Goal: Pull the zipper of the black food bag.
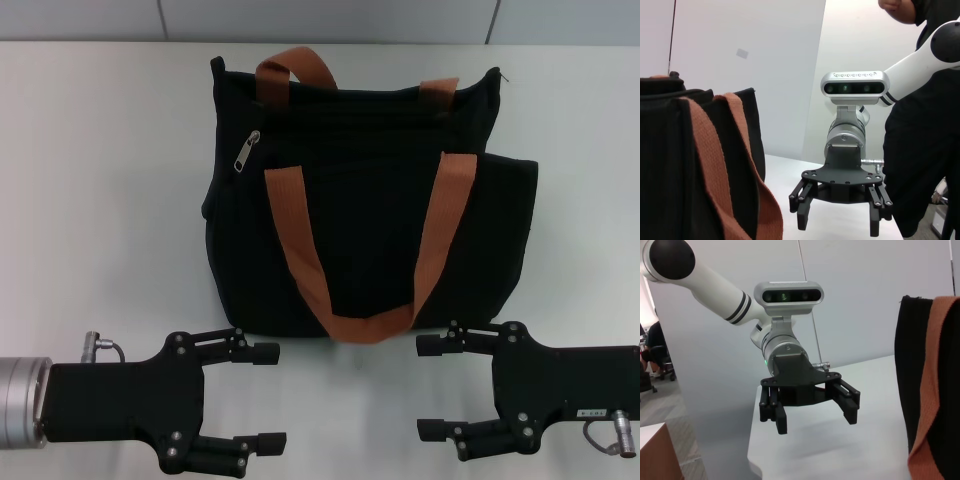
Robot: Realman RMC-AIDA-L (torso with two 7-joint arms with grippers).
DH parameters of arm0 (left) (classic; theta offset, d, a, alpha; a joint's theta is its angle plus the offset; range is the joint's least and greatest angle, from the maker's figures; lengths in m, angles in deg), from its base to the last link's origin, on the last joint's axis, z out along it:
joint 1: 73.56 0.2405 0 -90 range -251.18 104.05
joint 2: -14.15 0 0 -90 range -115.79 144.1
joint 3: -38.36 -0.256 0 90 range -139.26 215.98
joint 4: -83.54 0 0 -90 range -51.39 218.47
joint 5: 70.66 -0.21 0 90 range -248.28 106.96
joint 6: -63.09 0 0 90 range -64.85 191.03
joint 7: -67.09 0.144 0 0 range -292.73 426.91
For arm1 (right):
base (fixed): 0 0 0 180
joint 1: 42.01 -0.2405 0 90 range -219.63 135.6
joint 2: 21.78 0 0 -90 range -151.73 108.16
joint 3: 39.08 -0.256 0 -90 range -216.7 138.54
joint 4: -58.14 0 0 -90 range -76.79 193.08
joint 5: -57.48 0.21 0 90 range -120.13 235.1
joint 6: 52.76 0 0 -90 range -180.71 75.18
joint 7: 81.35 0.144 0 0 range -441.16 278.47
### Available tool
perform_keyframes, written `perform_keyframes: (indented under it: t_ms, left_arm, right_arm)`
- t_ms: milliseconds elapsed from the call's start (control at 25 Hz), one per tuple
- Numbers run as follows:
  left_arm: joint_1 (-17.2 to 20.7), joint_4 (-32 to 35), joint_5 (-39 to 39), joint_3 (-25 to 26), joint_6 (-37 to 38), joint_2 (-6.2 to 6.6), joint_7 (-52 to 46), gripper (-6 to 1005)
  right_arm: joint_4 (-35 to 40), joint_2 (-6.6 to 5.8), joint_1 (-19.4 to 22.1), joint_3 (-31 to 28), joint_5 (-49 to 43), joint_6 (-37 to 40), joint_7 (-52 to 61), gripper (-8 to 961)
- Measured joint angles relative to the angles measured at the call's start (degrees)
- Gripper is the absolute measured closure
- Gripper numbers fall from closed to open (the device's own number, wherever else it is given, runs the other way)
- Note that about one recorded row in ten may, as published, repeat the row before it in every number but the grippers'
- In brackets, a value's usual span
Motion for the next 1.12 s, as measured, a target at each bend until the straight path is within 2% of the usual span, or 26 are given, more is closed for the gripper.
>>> perform_keyframes:
  t_ms: [840, 880, 960, 1000, 1040, 1120]
  left_arm:
    - [0.0, 0.0, 0.1, 0.0, 0.1, 0.0, 0.2, 205]
    - [-0.1, 0.0, 0.4, 3.3, 1.7, -0.43, 1.2, 207]
    - [-0.1, 0.0, 0.4, 4.5, 2.2, -0.62, 1.6, 211]
    - [-0.3, -0.1, 0.5, 11.8, 4.6, -1.71, 4.5, 213]
    - [-0.3, -0.1, 0.5, 11.8, 4.6, -1.71, 4.5, 215]
    - [-0.3, -1.0, 0.8, 24.4, 8.0, -2.91, 8.9, 218]
  right_arm:
    - [0.0, 0.0, 0.0, 0.0, 0.0, 0.0, 0.0, 132]
    - [0.0, 0.0, 0.0, 0.0, 0.0, -0.1, 0.0, 133]
    - [-0.1, 0.0, 0.0, 0.0, 0.0, -0.2, 0.0, 134]
    - [-0.1, 0.0, 0.0, 0.0, 0.0, -0.2, 0.0, 134]
    - [-0.1, 0.0, 0.0, 0.0, 0.0, -0.2, 0.0, 135]
    - [-0.1, 0.0, 0.0, 0.0, 0.0, -0.2, 0.1, 136]
